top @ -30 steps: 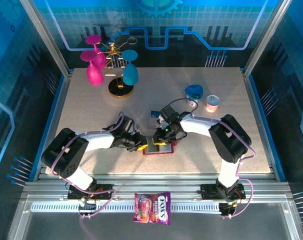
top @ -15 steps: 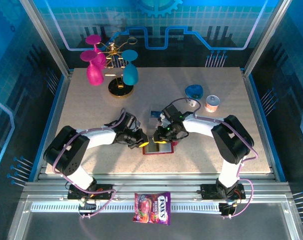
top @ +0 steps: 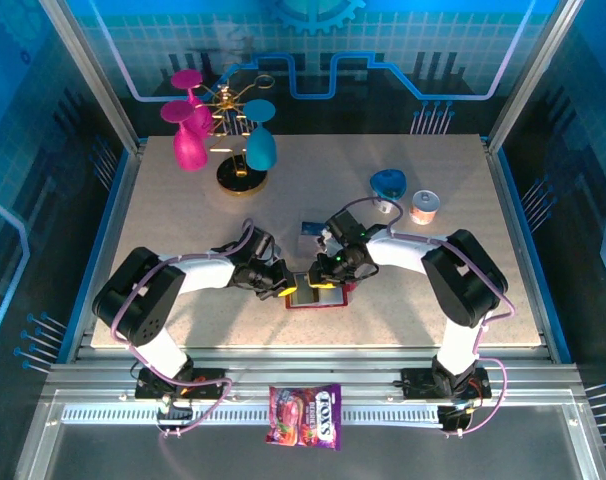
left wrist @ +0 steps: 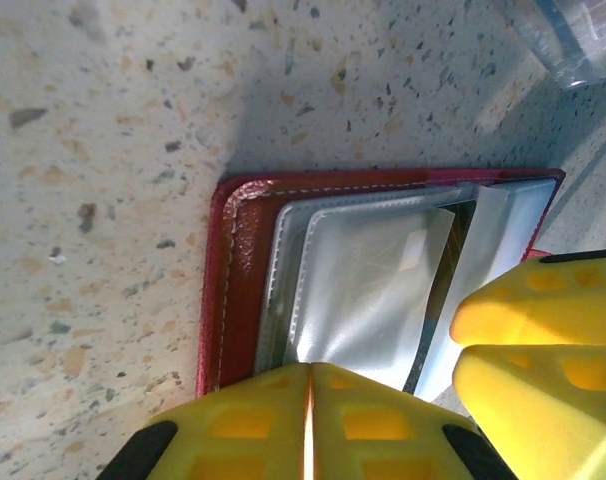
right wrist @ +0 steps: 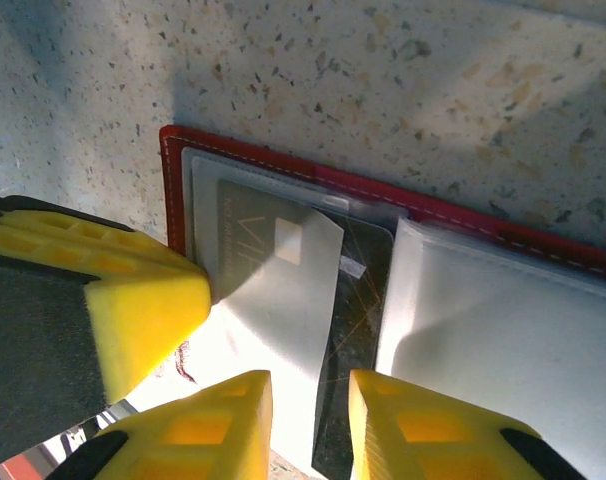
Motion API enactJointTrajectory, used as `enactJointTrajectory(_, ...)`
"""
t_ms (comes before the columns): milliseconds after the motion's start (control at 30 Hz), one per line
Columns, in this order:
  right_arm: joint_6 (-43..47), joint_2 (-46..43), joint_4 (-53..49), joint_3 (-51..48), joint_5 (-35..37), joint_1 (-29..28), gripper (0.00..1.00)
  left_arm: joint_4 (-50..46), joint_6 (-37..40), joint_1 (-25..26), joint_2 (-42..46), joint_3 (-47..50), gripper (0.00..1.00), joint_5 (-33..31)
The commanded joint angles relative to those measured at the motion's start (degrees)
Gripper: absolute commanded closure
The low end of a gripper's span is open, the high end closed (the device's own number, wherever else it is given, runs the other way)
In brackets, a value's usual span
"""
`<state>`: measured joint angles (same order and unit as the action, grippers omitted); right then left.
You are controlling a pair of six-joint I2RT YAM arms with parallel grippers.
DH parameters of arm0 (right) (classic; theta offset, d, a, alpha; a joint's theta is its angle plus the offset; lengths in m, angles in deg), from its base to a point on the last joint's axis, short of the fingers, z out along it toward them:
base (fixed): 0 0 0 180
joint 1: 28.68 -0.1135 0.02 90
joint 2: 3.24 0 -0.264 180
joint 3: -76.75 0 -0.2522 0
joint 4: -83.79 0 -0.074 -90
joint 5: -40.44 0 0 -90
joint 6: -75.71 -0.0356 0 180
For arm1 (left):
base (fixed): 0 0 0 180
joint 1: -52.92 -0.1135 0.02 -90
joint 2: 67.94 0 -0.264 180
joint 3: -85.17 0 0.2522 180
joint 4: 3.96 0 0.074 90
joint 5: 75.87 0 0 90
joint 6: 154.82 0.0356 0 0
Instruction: Take the credit cards out of the card holder
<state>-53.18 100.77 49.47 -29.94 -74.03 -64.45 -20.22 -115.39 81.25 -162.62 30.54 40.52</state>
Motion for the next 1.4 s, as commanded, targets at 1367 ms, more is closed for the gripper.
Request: enactJointTrajectory(1367, -7.4, -2.8, 15.8, -10.2, -9.8, 3.8, 0.82, -1.6, 1.7, 0.5, -1.9, 0.6, 0.99, -0.6)
